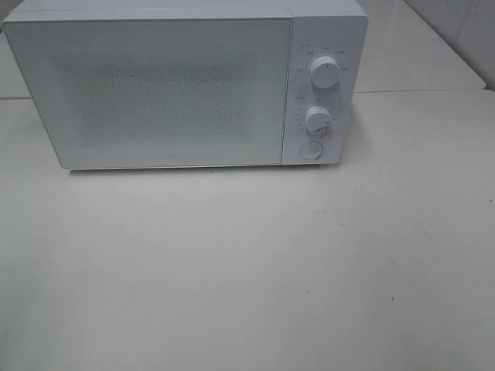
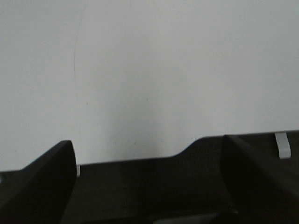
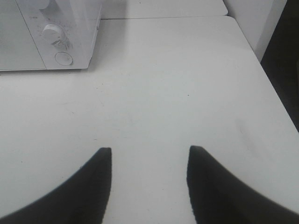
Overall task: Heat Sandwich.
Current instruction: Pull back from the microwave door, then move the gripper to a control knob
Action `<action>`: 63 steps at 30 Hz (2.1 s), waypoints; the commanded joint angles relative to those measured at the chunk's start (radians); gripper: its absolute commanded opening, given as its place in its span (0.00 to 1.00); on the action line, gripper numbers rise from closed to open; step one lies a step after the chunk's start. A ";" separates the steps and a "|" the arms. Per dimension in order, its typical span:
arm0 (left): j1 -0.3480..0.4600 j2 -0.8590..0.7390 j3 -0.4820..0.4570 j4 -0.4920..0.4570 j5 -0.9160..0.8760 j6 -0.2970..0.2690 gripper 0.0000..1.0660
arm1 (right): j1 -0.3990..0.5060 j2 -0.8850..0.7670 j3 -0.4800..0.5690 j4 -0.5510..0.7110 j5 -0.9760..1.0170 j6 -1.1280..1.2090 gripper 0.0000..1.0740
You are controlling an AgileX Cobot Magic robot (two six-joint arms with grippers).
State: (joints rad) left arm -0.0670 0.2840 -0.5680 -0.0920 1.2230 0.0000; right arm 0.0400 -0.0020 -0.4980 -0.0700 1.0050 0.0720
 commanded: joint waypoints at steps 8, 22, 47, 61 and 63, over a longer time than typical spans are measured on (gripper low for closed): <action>0.005 -0.314 0.052 0.003 -0.151 0.000 0.73 | 0.010 -0.029 0.002 -0.003 -0.008 -0.010 0.47; 0.005 -0.286 0.054 -0.008 -0.156 0.000 0.71 | 0.049 -0.029 0.002 0.000 -0.008 -0.011 0.47; 0.078 -0.313 0.054 -0.008 -0.156 0.000 0.71 | 0.057 -0.029 0.002 0.000 -0.008 -0.010 0.47; 0.078 -0.313 0.054 -0.008 -0.156 0.000 0.71 | 0.057 -0.029 0.002 0.000 -0.008 -0.010 0.47; 0.078 -0.313 0.054 -0.008 -0.156 0.000 0.71 | 0.057 -0.029 0.002 0.000 -0.008 -0.010 0.47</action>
State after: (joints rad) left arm 0.0100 -0.0050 -0.5170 -0.0930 1.0810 0.0000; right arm 0.0970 -0.0020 -0.4980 -0.0700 1.0050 0.0720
